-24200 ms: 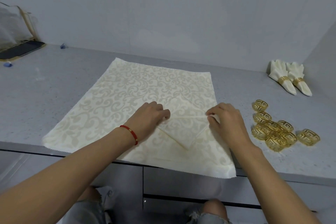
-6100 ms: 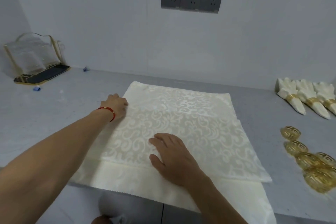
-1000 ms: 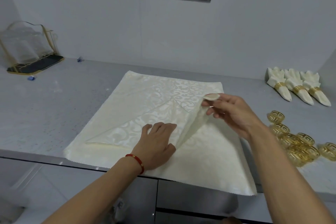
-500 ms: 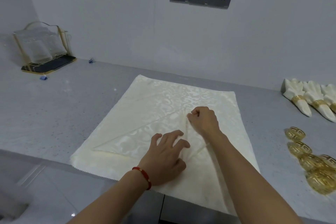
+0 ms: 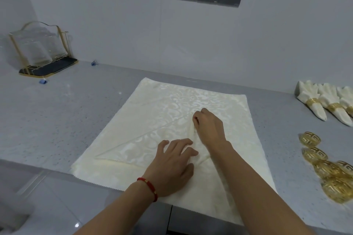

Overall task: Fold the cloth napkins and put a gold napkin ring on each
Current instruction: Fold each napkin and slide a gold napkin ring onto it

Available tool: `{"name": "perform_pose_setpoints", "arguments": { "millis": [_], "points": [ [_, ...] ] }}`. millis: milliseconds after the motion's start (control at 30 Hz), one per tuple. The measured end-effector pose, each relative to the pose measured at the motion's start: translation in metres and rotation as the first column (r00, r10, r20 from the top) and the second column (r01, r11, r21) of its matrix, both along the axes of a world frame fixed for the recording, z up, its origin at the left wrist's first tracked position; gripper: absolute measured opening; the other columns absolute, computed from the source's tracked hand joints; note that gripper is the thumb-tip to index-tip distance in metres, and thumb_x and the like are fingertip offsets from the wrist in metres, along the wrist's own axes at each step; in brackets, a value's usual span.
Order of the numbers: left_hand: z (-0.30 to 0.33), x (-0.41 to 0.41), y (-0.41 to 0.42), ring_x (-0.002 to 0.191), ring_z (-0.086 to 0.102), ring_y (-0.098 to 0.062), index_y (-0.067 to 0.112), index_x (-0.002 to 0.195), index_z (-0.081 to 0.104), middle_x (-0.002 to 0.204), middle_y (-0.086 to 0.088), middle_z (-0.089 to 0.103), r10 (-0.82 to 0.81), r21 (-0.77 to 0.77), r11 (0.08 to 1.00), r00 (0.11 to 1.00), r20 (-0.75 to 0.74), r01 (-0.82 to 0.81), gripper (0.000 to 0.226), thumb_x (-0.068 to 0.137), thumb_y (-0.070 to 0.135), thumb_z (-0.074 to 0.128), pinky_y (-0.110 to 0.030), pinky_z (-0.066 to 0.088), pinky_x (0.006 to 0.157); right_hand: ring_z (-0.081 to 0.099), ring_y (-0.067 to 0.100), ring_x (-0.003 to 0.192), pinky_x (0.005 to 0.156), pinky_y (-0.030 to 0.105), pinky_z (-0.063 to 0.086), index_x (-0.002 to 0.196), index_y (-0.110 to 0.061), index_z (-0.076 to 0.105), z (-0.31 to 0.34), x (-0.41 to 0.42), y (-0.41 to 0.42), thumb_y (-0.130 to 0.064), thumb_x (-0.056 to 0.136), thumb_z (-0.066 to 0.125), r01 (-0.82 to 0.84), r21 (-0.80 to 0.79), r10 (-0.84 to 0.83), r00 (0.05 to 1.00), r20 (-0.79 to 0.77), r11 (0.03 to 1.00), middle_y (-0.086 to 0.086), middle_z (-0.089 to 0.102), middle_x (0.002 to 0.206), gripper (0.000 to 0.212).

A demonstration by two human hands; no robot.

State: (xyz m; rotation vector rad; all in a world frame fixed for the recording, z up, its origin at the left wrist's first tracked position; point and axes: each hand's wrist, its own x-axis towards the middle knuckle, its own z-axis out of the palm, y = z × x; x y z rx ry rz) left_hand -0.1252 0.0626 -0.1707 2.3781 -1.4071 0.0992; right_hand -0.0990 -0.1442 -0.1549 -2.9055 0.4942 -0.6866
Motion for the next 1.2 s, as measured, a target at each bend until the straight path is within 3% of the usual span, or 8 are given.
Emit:
{"name": "perform_pose_setpoints", "arguments": {
  "millis": [167,333,433,600,733,967,1100,1200],
  "points": [
    [0.003,0.001,0.000,0.137,0.036,-0.010,0.032,0.137,0.046,0.141,0.009,0.039,-0.008,0.017,1.000,1.000,0.006,0.008,0.051,0.093,0.045,0.026,-0.047,0.017,0.118,0.055,0.024,0.088,0.077,0.041,0.050,0.095,-0.011,0.064,0.003,-0.013,0.005,-0.012,0.101,0.043,-0.085,-0.028,0.079,0.983,-0.167,0.996,0.003,0.057,0.099,0.023],
    [0.002,-0.001,0.000,0.125,0.041,-0.010,0.028,0.129,0.046,0.124,0.013,0.044,-0.018,-0.012,1.000,1.000,0.010,0.018,0.046,0.090,0.042,0.027,-0.046,0.022,0.115,0.051,0.027,0.115,0.089,0.040,0.039,0.131,-0.014,0.051,-0.004,-0.043,0.019,-0.015,0.099,0.044,-0.110,0.039,0.116,0.973,-0.201,0.993,0.001,0.057,0.127,0.033],
    [0.002,0.002,0.000,0.113,0.044,-0.007,0.026,0.118,0.044,0.111,0.018,0.041,-0.002,-0.082,0.997,0.997,-0.072,-0.004,0.037,0.087,0.045,0.033,-0.044,0.024,0.114,0.053,0.024,0.114,0.091,0.038,0.041,0.130,-0.014,0.053,-0.006,-0.057,0.020,-0.021,0.099,0.052,-0.122,0.202,0.147,0.982,-0.115,0.972,0.001,0.059,0.123,0.032],
    [-0.002,0.005,-0.002,0.095,0.039,-0.002,0.027,0.117,0.039,0.103,0.017,0.037,0.009,-0.123,0.992,0.997,-0.076,-0.018,0.038,0.086,0.048,0.038,-0.039,0.026,0.111,0.054,0.026,0.080,0.069,0.040,0.045,0.075,-0.015,0.068,-0.004,-0.064,0.038,-0.012,0.084,0.073,-0.084,-0.054,0.081,0.995,-0.058,0.995,0.003,0.057,0.083,0.010],
    [-0.002,0.005,-0.001,0.093,0.038,0.003,0.027,0.117,0.038,0.106,0.017,0.036,-0.007,-0.133,0.991,0.993,-0.116,-0.009,0.039,0.084,0.047,0.041,-0.040,0.025,0.112,0.054,0.027,0.091,0.084,0.043,0.048,0.101,-0.012,0.066,0.003,-0.077,0.034,-0.035,0.103,0.042,-0.180,0.105,0.194,0.969,-0.152,0.978,0.005,0.057,0.098,0.033],
    [0.026,0.010,0.007,0.118,0.047,-0.007,0.037,0.117,0.042,0.124,0.011,0.054,-0.077,-0.306,0.931,0.711,-0.699,-0.199,0.046,0.074,0.021,0.042,-0.026,0.037,0.094,0.040,0.022,0.127,0.103,0.038,0.034,0.143,-0.018,0.048,-0.001,-0.109,0.054,-0.073,0.088,0.025,-0.177,0.074,0.190,0.954,-0.231,0.981,0.000,0.047,0.140,0.081],
    [0.022,0.031,0.030,0.114,0.052,-0.017,0.026,0.116,0.057,0.122,0.004,0.059,0.106,-0.384,0.880,0.903,-0.416,-0.280,0.052,0.077,-0.006,0.047,-0.022,0.036,0.095,0.026,0.021,0.142,0.115,0.036,0.021,0.154,-0.018,0.036,-0.007,-0.113,0.056,-0.066,0.096,0.043,-0.180,0.102,0.199,0.955,-0.221,0.978,-0.001,0.034,0.153,0.076],
    [0.027,0.047,0.051,0.117,0.046,-0.030,0.022,0.127,0.052,0.124,-0.004,0.051,0.489,0.026,0.872,0.868,-0.086,-0.489,0.049,0.082,0.002,0.051,-0.040,0.036,0.091,0.022,0.021,0.145,0.118,0.038,0.018,0.156,-0.016,0.034,-0.006,-0.112,0.055,-0.064,0.099,0.044,-0.192,0.123,0.215,0.951,-0.223,0.974,0.001,0.031,0.155,0.075]
  ]
}}
